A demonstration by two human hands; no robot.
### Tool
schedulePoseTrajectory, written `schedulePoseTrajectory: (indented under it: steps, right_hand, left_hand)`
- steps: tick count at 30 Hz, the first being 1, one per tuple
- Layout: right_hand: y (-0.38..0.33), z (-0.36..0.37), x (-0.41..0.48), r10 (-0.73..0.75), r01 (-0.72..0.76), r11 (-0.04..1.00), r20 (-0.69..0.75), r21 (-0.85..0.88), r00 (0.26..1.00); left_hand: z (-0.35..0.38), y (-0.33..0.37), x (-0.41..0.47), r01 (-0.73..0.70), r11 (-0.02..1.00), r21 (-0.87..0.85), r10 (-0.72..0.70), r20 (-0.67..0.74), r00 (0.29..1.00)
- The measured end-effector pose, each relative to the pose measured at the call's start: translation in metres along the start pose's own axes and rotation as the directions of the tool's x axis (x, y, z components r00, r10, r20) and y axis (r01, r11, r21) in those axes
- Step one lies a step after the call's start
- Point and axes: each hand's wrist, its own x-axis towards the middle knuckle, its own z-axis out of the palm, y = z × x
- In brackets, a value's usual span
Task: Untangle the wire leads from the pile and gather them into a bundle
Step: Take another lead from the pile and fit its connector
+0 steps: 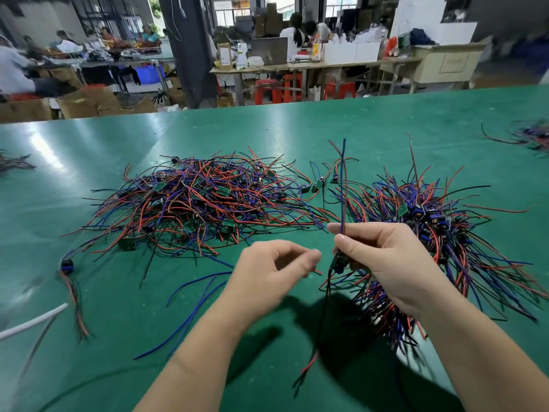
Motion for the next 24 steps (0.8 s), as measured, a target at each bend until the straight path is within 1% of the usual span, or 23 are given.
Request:
schedulePoseTrajectory:
  steps: [2, 3, 6, 8, 9, 12, 15, 17, 19, 21, 24]
  right_hand:
    - [0.0, 0.005, -0.003, 0.044, -0.046, 0.999, 0.064, 0.026, 0.997]
    - [0.0, 0.007, -0.004, 0.058, -0.059, 0.998, 0.08, 0.01, 0.995]
    - [0.0, 0.009, -0.005, 0.054, -0.052, 0.997, 0.046, -0.055, 0.997]
    - [-0.003, 0.006, -0.004, 0.012, -0.013, 0.999, -0.027, -0.044, 1.0]
    - [-0.006, 0.002, -0.002, -0.015, 0.013, 1.0, -0.086, -0.02, 0.996]
    - [-0.016, -0.012, 0.002, -0.046, 0.083, 0.987, -0.26, 0.135, 0.965]
    - [-0.022, -0.016, 0.002, -0.035, 0.123, 0.961, -0.332, 0.247, 0.943]
    - [-0.023, -0.015, 0.001, -0.045, 0.154, 0.942, -0.343, 0.298, 0.938]
    - [-0.025, -0.015, 0.0, -0.056, 0.177, 0.934, -0.361, 0.31, 0.931]
    - [-0.024, -0.017, 0.002, -0.043, 0.187, 0.924, -0.394, 0.335, 0.918]
    - [-0.023, -0.021, 0.008, 0.013, 0.197, 0.872, -0.424, 0.448, 0.906]
  left_hand:
    - [0.014, 0.002, -0.004, 0.032, 0.995, -0.094, -0.029, 0.038, 0.999]
    - [0.021, 0.003, -0.006, 0.044, 0.989, -0.144, -0.039, 0.042, 0.998]
    - [0.03, 0.004, -0.006, 0.099, 0.966, -0.239, -0.084, 0.069, 0.994]
    - [0.03, 0.004, -0.007, 0.138, 0.966, -0.219, -0.108, 0.14, 0.984]
    - [0.03, 0.004, -0.008, 0.161, 0.968, -0.193, -0.121, 0.202, 0.972]
    - [0.035, 0.007, -0.015, 0.2, 0.974, -0.107, -0.14, 0.408, 0.902]
    - [0.033, 0.012, -0.019, 0.21, 0.965, -0.156, -0.107, 0.496, 0.861]
    - [0.028, 0.014, -0.019, 0.213, 0.96, -0.184, -0.087, 0.525, 0.846]
    - [0.025, 0.015, -0.019, 0.227, 0.945, -0.235, -0.07, 0.533, 0.843]
    - [0.025, 0.015, -0.02, 0.247, 0.906, -0.343, -0.041, 0.511, 0.859]
    - [0.022, 0.015, -0.016, 0.229, 0.81, -0.54, 0.035, 0.434, 0.9]
